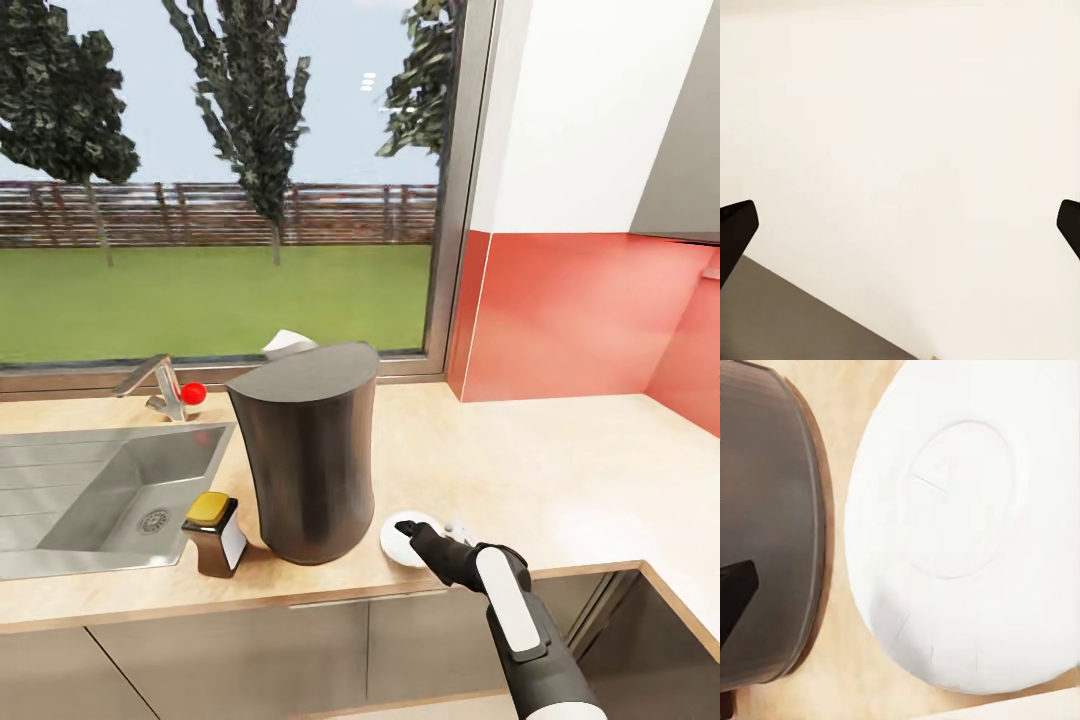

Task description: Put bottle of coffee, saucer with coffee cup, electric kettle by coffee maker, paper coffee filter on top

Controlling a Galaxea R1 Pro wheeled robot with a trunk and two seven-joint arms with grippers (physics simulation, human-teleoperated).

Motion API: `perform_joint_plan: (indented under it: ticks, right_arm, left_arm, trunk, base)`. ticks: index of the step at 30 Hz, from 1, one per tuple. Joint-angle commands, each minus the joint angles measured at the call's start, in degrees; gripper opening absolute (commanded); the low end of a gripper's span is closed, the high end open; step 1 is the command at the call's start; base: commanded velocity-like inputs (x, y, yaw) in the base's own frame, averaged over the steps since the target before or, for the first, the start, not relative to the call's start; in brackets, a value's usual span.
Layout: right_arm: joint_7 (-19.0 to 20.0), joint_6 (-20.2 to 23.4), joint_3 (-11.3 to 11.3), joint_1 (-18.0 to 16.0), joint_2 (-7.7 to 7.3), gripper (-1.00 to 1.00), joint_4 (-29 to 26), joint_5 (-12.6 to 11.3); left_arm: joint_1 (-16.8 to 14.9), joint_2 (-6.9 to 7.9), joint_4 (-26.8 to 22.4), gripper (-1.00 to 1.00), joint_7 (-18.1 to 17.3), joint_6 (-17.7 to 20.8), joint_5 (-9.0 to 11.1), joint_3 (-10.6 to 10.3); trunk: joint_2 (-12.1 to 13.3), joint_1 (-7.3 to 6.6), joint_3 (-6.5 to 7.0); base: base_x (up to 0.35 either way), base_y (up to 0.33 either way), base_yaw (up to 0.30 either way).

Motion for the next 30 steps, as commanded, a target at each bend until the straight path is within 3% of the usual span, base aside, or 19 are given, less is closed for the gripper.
perform_joint_plan:
  ticks: [1,8,23,30]
  right_arm:
    - [-0.51,0.19,-0.13,-0.05,0.05,1.0,-0.08,-0.62]
    - [-0.5,0.19,-0.08,-0.06,0.05,1.0,-0.09,-0.67]
    - [-0.49,0.19,0.19,-0.07,0.23,1.0,0.24,-0.42]
    - [-0.08,0.1,0.64,-0.07,0.71,1.0,9.27,-0.6]
  left_arm:
    - [-0.01,0.0,-0.16,1.0,0.13,0.25,0.56,-0.07]
    - [-0.01,0.0,-0.22,1.0,0.58,0.31,0.62,0.02]
    - [-0.01,0.0,-0.4,1.0,0.74,0.16,1.13,0.12]
    - [-0.01,0.0,-0.32,1.0,0.68,0.12,0.82,0.0]
  trunk:
    - [-0.13,0.04,-0.13]
    - [-0.13,0.04,-0.13]
    - [-0.13,0.04,-0.13]
    - [-0.13,0.04,-0.13]
  base:
    - [0.0,0.0,0.0]
    - [-0.087,-0.056,0.0]
    - [-0.325,0.005,0.0]
    - [-0.306,0.141,0.0]
